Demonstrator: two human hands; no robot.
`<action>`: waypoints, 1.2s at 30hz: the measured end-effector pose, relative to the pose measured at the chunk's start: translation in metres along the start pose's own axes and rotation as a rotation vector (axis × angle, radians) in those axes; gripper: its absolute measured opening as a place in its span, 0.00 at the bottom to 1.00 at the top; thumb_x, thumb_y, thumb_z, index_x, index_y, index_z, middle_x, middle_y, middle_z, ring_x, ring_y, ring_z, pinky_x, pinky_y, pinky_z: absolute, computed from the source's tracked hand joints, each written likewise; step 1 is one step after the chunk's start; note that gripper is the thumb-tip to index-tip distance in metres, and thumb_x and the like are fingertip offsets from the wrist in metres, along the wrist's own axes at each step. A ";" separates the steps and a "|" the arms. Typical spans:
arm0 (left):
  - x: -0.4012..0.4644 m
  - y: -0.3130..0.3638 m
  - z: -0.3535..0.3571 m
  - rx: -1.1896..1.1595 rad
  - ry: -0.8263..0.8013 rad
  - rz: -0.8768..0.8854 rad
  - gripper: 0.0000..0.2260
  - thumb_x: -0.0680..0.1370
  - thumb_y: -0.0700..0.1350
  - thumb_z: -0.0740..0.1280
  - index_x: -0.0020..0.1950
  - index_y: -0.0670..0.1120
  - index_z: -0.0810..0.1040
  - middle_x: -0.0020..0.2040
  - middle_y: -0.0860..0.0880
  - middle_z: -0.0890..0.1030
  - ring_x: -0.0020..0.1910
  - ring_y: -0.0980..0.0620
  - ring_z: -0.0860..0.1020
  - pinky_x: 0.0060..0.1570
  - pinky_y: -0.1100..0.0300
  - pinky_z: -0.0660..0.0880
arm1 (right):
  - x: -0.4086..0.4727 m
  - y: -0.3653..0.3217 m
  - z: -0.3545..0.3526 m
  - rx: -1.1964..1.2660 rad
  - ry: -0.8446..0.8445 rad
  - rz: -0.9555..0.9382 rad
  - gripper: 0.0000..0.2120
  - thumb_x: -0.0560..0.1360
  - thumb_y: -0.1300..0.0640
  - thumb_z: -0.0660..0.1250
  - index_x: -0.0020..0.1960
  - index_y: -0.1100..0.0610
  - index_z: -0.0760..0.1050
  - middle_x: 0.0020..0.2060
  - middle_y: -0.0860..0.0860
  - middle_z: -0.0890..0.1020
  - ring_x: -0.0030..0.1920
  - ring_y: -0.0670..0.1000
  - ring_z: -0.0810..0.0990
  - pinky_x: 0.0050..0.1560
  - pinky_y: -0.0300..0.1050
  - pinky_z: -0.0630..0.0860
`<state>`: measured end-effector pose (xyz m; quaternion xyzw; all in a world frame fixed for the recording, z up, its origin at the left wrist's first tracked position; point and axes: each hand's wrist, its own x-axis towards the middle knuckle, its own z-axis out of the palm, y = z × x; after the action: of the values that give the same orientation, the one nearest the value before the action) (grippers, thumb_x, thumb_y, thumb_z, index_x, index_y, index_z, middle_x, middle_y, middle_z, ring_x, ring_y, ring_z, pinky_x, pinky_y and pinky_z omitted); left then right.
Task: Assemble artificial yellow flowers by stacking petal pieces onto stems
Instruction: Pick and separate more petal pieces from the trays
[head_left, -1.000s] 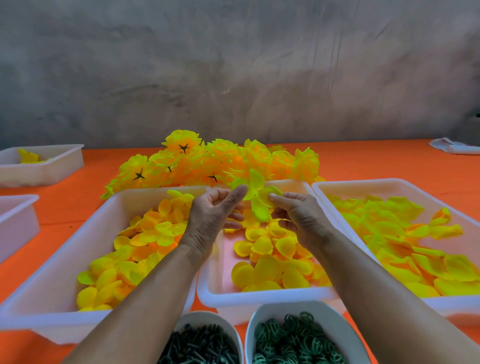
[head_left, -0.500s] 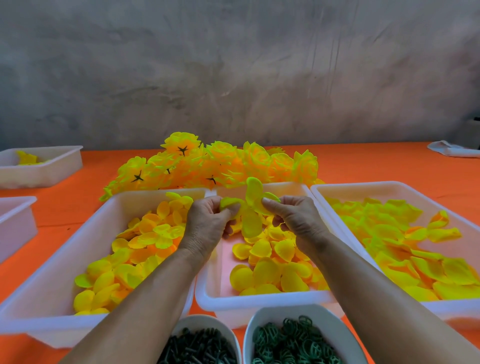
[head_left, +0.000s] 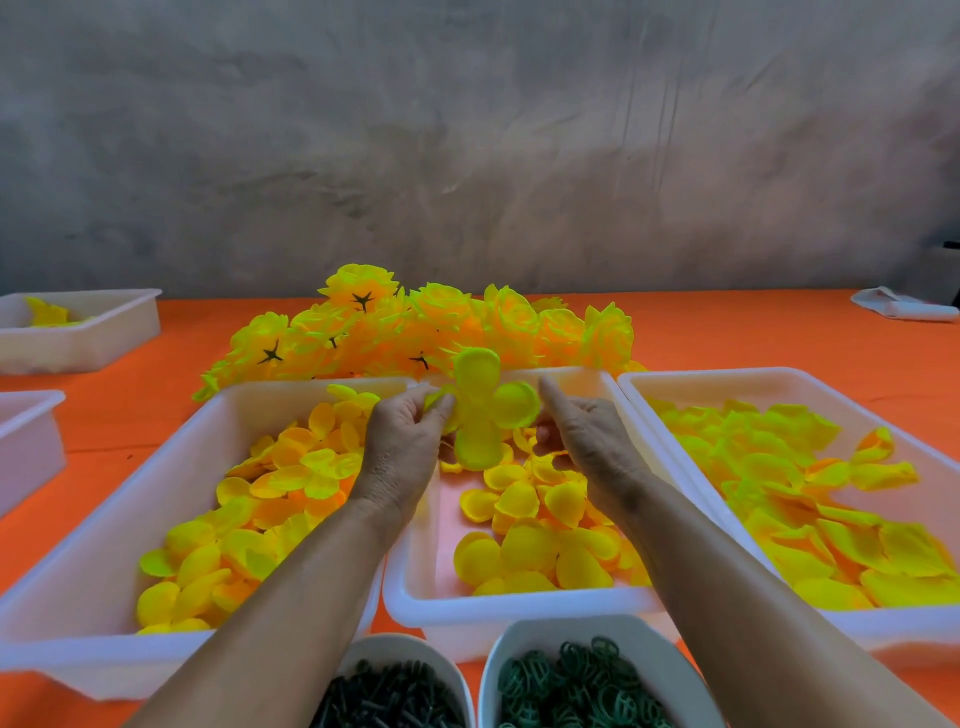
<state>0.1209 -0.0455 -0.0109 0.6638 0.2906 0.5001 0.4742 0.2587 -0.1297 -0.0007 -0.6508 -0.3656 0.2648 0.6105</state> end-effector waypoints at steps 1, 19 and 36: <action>0.000 0.000 -0.001 0.005 0.009 0.003 0.08 0.78 0.38 0.64 0.41 0.44 0.79 0.34 0.43 0.78 0.29 0.52 0.74 0.26 0.62 0.73 | 0.000 0.002 0.000 -0.069 -0.017 -0.013 0.18 0.77 0.48 0.65 0.33 0.59 0.77 0.27 0.53 0.77 0.28 0.49 0.72 0.29 0.39 0.65; -0.001 0.006 -0.002 0.124 0.169 -0.015 0.18 0.72 0.45 0.73 0.52 0.31 0.78 0.51 0.35 0.81 0.48 0.43 0.80 0.53 0.45 0.74 | -0.009 -0.003 0.003 -0.934 -0.636 0.037 0.12 0.64 0.52 0.78 0.45 0.53 0.84 0.39 0.48 0.81 0.44 0.47 0.79 0.44 0.44 0.75; 0.001 0.004 -0.001 0.195 0.138 -0.015 0.08 0.80 0.37 0.60 0.53 0.43 0.78 0.50 0.47 0.79 0.50 0.49 0.76 0.52 0.54 0.75 | -0.004 0.010 -0.017 -0.209 -0.409 0.147 0.04 0.70 0.62 0.73 0.42 0.54 0.82 0.34 0.48 0.83 0.37 0.46 0.79 0.38 0.40 0.73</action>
<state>0.1198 -0.0457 -0.0065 0.6687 0.3745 0.5104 0.3899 0.2710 -0.1431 -0.0088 -0.6680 -0.4587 0.3955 0.4323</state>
